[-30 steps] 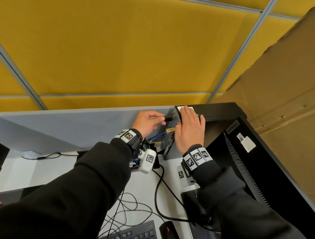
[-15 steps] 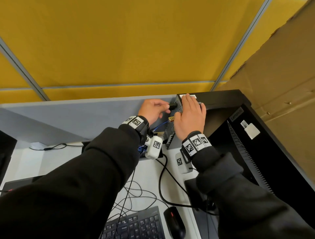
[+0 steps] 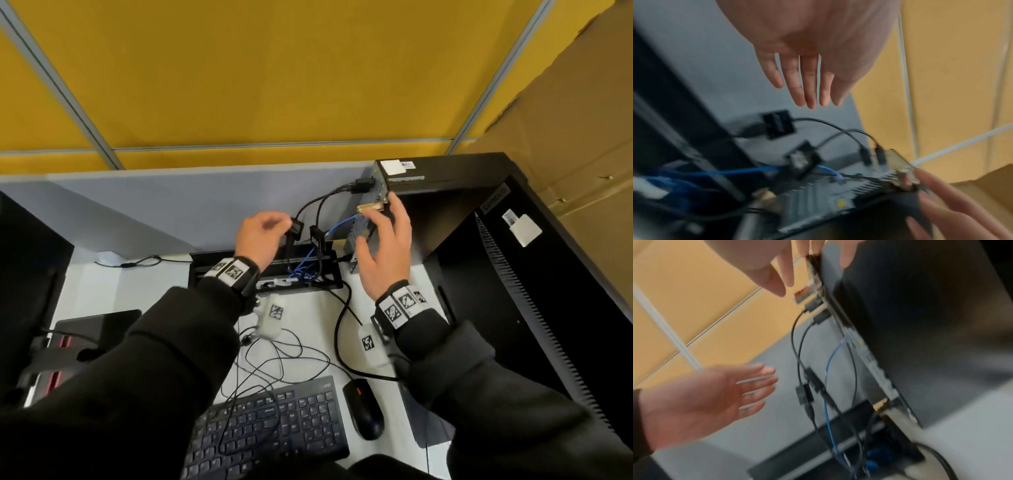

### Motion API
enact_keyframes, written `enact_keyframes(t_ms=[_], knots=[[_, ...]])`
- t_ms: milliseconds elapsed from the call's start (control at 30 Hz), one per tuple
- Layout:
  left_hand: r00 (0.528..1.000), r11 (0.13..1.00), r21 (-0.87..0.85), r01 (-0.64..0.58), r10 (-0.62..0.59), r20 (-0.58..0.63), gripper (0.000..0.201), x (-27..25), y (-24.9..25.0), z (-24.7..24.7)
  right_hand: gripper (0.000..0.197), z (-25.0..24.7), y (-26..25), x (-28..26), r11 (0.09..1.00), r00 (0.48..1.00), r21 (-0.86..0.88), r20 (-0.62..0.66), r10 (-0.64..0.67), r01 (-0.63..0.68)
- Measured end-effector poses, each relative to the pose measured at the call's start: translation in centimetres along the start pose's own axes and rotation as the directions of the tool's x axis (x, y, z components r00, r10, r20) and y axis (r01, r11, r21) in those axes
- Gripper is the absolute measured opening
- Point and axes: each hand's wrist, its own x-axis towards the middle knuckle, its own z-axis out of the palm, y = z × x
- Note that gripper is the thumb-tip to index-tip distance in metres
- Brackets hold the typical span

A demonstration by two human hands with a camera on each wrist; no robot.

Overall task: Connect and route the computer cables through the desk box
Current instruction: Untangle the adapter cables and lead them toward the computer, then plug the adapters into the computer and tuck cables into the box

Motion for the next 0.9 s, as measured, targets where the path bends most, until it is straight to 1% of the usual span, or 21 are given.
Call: enact_keyframes(t_ms=[67, 100, 133, 167, 200, 267, 333, 367, 400, 433, 500, 533, 633, 667, 700, 733, 767, 800, 833, 867, 900], knots=[[0.998, 0.988, 0.135, 0.069, -0.067, -0.021, 0.01, -1.3, -3.9, -2.9, 0.033, 1.4, 0.3, -2.2, 0.998, 0.999, 0.036, 0.007, 0.049, -0.049], [0.995, 0.975, 0.201, 0.095, -0.093, -0.021, 0.008, -2.0, -5.5, -4.0, 0.028, 2.3, 0.8, -3.0, 0.991, 0.99, 0.051, 0.073, 0.124, -0.128], [0.993, 0.961, 0.251, 0.12, -0.119, -0.017, 0.006, -2.7, -6.9, -4.9, 0.024, 3.2, 1.5, -3.6, 0.973, 0.962, 0.056, 0.174, 0.211, -0.224], [0.99, 0.946, 0.294, 0.138, -0.145, 0.0, 0.007, -3.4, -8.2, -5.7, 0.021, 4.3, 2.3, -4.2, 0.951, 0.917, 0.033, 0.278, 0.287, -0.308], [0.986, 0.926, 0.347, 0.146, -0.166, 0.028, 0.01, -4.1, -9.2, -6.2, 0.019, 5.2, 3.3, -4.6, 0.935, 0.868, -0.026, 0.364, 0.339, -0.354], [0.97, 0.876, 0.45, 0.174, -0.232, 0.077, 0.008, -5.3, -11.2, -7.0, 0.023, 6.9, 5.3, -5.3, 0.917, 0.746, -0.209, 0.534, 0.397, -0.339], [0.942, 0.816, 0.529, 0.23, -0.324, 0.09, 0.012, -6.1, -13.3, -7.6, 0.037, 8.0, 6.8, -6.1, 0.892, 0.546, -0.394, 0.708, 0.449, -0.222], [0.925, 0.782, 0.568, 0.256, -0.369, 0.091, 0.017, -6.5, -14.3, -8.0, 0.041, 8.2, 7.4, -6.4, 0.877, 0.451, -0.455, 0.758, 0.471, -0.151], [0.908, 0.749, 0.603, 0.275, -0.408, 0.092, 0.02, -6.9, -15.1, -8.3, 0.042, 8.4, 7.9, -6.8, 0.865, 0.396, -0.495, 0.779, 0.486, -0.086], [0.892, 0.719, 0.633, 0.286, -0.441, 0.098, 0.021, -7.2, -15.9, -8.4, 0.041, 8.5, 8.4, -7.3, 0.852, 0.379, -0.522, 0.781, 0.497, -0.04], [0.874, 0.7, 0.644, 0.308, -0.476, 0.1, 0.017, -7.9, -17.2, -8.7, 0.04, 8.7, 8.8, -8.3, 0.835, 0.407, -0.551, 0.758, 0.509, -0.018], [0.871, 0.702, 0.641, 0.309, -0.48, 0.106, 0.015, -8.3, -17.5, -8.7, 0.039, 8.9, 8.7, -8.9, 0.833, 0.443, -0.553, 0.742, 0.504, -0.021], [0.894, 0.72, 0.633, 0.284, -0.438, 0.097, 0.015, -8.6, -17.3, -8.5, 0.029, 9.3, 7.4, -10.0, 0.866, 0.601, -0.5, 0.694, 0.397, 0.004], [0.909, 0.722, 0.636, 0.273, -0.41, 0.075, 0.013, -8.7, -16.9, -8.3, 0.025, 9.7, 6.7, -10.3, 0.896, 0.618, -0.445, 0.701, 0.356, -0.012], [0.92, 0.715, 0.646, 0.267, -0.388, 0.049, 0.01, -8.9, -16.3, -8.1, 0.022, 10.1, 5.7, -10.5, 0.925, 0.591, -0.375, 0.734, 0.335, -0.059], [0.928, 0.705, 0.659, 0.262, -0.372, 0.029, 0.011, -9.2, -15.8, -7.8, 0.02, 10.6, 4.8, -10.8, 0.943, 0.525, -0.308, 0.786, 0.327, -0.126], [0.926, 0.691, 0.675, 0.259, -0.376, 0.03, 0.015, -9.7, -15.3, -7.5, 0.02, 11.2, 3.7, -11.2, 0.946, 0.432, -0.265, 0.843, 0.321, -0.186], [0.918, 0.67, 0.699, 0.249, -0.393, 0.05, 0.018, -10.2, -14.9, -7.1, 0.023, 11.8, 2.7, -11.7, 0.949, 0.344, -0.243, 0.889, 0.301, -0.202], [0.897, 0.637, 0.733, 0.238, -0.434, 0.086, 0.022, -10.9, -14.5, -6.8, 0.028, 12.4, 1.7, -12.3, 0.956, 0.273, -0.236, 0.921, 0.277, -0.173], [0.867, 0.599, 0.77, 0.22, -0.481, 0.126, 0.026, -11.7, -14.4, -6.6, 0.033, 12.9, 0.9, -13.0, 0.963, 0.224, -0.242, 0.938, 0.263, -0.118], [0.837, 0.559, 0.804, 0.202, -0.524, 0.154, 0.032, -12.5, -14.5, -6.6, 0.037, 13.4, 0.2, -13.7, 0.964, 0.195, -0.259, 0.944, 0.264, -0.053]])
